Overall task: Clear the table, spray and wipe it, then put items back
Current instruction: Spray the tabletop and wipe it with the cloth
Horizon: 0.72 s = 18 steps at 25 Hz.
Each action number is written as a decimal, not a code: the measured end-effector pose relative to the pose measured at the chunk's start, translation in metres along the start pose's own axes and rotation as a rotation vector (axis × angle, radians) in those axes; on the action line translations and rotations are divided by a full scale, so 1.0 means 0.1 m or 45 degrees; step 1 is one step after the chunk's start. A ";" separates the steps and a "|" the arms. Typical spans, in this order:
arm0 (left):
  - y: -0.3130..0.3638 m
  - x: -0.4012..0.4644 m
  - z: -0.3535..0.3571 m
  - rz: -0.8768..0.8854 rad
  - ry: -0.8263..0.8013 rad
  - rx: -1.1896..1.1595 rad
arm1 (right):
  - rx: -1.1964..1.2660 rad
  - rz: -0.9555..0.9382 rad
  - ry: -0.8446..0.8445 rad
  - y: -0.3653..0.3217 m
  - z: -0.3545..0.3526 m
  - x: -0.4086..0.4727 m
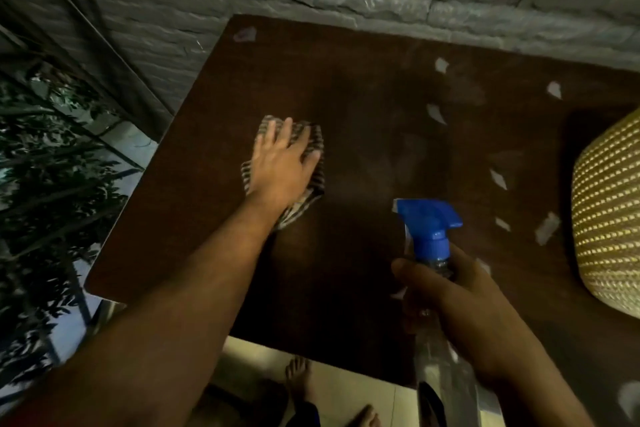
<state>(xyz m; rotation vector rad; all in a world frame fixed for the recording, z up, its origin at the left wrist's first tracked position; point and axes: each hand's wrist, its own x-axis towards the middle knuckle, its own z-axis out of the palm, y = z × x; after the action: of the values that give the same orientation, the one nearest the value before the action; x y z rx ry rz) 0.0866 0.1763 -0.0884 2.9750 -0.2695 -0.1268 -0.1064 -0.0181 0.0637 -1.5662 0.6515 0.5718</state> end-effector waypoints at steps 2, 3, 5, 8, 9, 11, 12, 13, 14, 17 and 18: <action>0.32 0.37 0.03 -0.015 0.001 -0.025 | 0.008 0.012 0.018 -0.11 0.04 0.08; 0.49 0.41 0.04 0.029 -0.007 -0.035 | 0.014 0.025 0.032 -0.15 0.04 0.12; 0.74 0.13 0.06 0.243 -0.003 -0.049 | 0.024 0.035 0.052 -0.22 0.02 0.19; 0.58 -0.72 0.09 0.535 -0.059 -0.034 | 0.051 0.008 0.063 -0.27 -0.07 0.35; 0.43 -0.90 0.09 0.527 -0.064 -0.052 | 0.044 0.005 0.056 -0.30 -0.11 0.41; 0.08 -0.79 0.09 0.374 0.004 -0.060 | 0.042 -0.023 0.002 -0.38 -0.20 0.52; 0.00 -0.56 0.09 0.267 0.037 -0.041 | 0.044 -0.040 -0.021 -0.42 -0.25 0.58; 0.00 -0.24 0.07 0.164 0.062 -0.021 | 0.044 -0.052 -0.030 -0.46 -0.30 0.62; 0.08 0.13 0.04 0.082 0.068 -0.018 | 0.046 -0.063 -0.035 -0.50 -0.36 0.66; 0.59 0.97 0.04 -0.059 0.020 -0.057 | 0.034 -0.104 -0.071 -0.56 -0.56 0.71; 0.76 1.07 0.07 -0.052 0.010 -0.067 | 0.019 -0.111 -0.066 -0.57 -0.64 0.74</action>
<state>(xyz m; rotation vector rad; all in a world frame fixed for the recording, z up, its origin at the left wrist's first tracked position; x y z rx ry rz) 0.1775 0.0822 -0.0905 2.9289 -0.2017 -0.1250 -0.0146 -0.0842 0.0586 -1.5531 0.5449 0.5393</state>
